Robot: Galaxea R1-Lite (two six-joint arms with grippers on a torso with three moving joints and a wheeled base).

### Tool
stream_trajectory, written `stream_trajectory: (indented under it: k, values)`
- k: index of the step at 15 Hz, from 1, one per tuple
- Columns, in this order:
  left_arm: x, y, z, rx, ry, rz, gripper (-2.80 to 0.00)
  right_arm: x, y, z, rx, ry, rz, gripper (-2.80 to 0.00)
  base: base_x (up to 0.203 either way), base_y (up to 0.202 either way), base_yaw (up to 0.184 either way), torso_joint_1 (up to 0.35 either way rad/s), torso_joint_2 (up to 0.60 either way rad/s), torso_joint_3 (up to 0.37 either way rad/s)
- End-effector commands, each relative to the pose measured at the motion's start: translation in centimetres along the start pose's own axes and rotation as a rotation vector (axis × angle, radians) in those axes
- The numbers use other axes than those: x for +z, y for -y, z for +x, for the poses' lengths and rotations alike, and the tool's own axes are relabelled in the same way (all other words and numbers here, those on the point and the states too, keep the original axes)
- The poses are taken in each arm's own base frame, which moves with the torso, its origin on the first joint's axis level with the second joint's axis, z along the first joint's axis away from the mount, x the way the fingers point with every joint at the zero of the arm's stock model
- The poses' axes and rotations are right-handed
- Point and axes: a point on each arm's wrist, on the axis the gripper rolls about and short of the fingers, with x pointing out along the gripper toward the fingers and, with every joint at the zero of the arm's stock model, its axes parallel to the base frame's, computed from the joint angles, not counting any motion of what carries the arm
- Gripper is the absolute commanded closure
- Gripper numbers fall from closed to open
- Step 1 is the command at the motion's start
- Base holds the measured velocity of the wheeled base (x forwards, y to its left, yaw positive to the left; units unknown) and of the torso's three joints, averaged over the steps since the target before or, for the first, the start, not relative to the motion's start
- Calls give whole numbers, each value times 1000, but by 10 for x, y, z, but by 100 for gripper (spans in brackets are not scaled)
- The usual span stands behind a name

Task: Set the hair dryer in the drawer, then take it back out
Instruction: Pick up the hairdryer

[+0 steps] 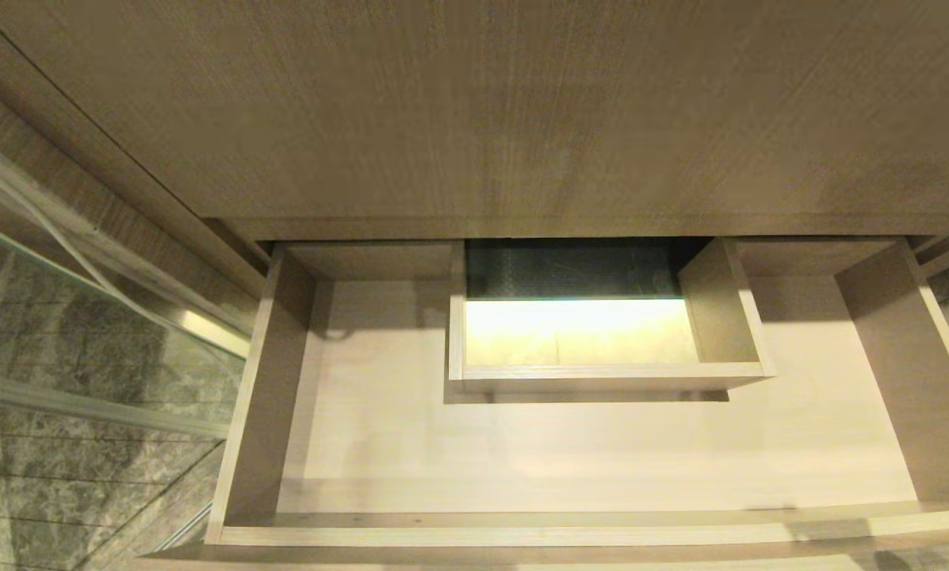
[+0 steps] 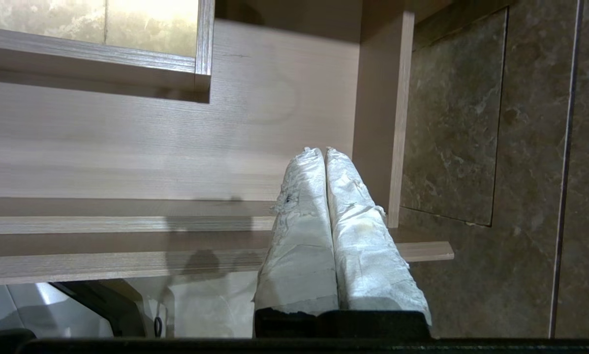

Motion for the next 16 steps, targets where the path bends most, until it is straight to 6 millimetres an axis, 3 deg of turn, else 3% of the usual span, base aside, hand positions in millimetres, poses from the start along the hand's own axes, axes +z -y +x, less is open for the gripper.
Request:
stream_trajectory:
  k: [1,5,16]
  values:
    - [0,0,0,0,0,0,0,0,0,-2,-4,16,0,0,0,0,0,0,0,0]
    - [0,0,0,0,0,0,0,0,0,-4,-4,22,-1,0,0,0,0,94,-290,-147]
    - [0,0,0,0,0,0,0,0,0,-7,-8,35,-5,0,0,0,0,261,-488,-249]
